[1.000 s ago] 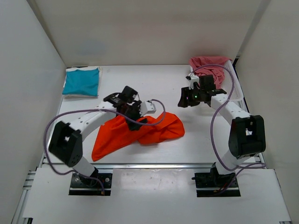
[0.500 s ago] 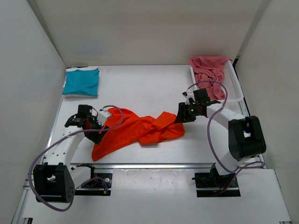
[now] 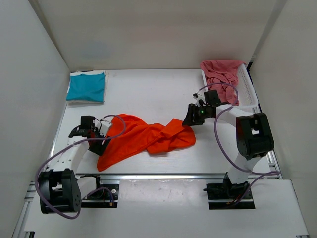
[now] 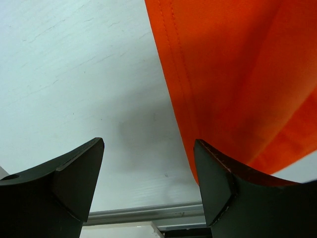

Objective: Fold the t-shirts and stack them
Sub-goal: Flatten out the tshirt

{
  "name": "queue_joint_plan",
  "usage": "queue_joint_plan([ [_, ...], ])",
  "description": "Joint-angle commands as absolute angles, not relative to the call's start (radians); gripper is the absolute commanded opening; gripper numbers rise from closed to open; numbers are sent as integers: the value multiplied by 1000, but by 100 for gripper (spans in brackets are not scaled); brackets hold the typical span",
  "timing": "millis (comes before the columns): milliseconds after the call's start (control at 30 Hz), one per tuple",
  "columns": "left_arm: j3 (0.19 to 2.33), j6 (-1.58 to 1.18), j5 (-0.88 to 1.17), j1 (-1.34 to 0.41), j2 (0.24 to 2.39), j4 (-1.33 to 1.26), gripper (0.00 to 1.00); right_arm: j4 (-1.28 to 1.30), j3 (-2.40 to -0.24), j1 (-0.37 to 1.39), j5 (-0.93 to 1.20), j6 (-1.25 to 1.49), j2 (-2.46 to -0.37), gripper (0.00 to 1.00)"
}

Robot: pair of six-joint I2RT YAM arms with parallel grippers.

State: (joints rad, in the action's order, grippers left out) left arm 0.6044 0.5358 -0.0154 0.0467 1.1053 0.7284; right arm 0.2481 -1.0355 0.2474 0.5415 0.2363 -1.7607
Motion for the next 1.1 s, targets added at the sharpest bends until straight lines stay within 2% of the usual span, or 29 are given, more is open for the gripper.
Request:
queue_joint_plan([
  [0,615,531,-38,60,1144,669,84,248,-1081,232,594,236,-1785,48],
  [167,640,537,-23,46,1210,673,84,282,-1120,259,609,206,-1827,45],
  [367,713,532,-31,-21,1337,704,78,301,-1126,253,629,204,-1848,42],
  [400,735,532,-23,-15,1366,718,76,295,-1130,258,643,201,-1848,34],
  [433,750,528,-23,-20,1376,719,75,284,-1126,250,670,193,-1845,21],
  [500,778,540,-31,-46,1437,742,69,270,-1114,256,690,183,-1836,1],
  [567,813,546,-40,-80,1477,762,64,240,-1114,246,722,198,-1824,0],
  [633,846,557,-29,-115,1529,776,51,191,-1115,220,748,241,-1815,0],
  [667,876,561,-31,-115,1546,776,48,155,-1126,213,764,285,-1812,0],
  [800,1001,554,-32,-123,1678,766,23,150,-1283,193,765,266,-1828,0],
  [833,1050,552,-40,-118,1730,759,20,149,-1354,190,752,252,-1847,0],
  [1000,1369,508,-97,-91,1925,773,22,179,-1656,149,677,195,-1949,0],
  [1067,1559,471,-77,-66,1979,807,29,230,-1744,137,657,164,-1982,0],
])
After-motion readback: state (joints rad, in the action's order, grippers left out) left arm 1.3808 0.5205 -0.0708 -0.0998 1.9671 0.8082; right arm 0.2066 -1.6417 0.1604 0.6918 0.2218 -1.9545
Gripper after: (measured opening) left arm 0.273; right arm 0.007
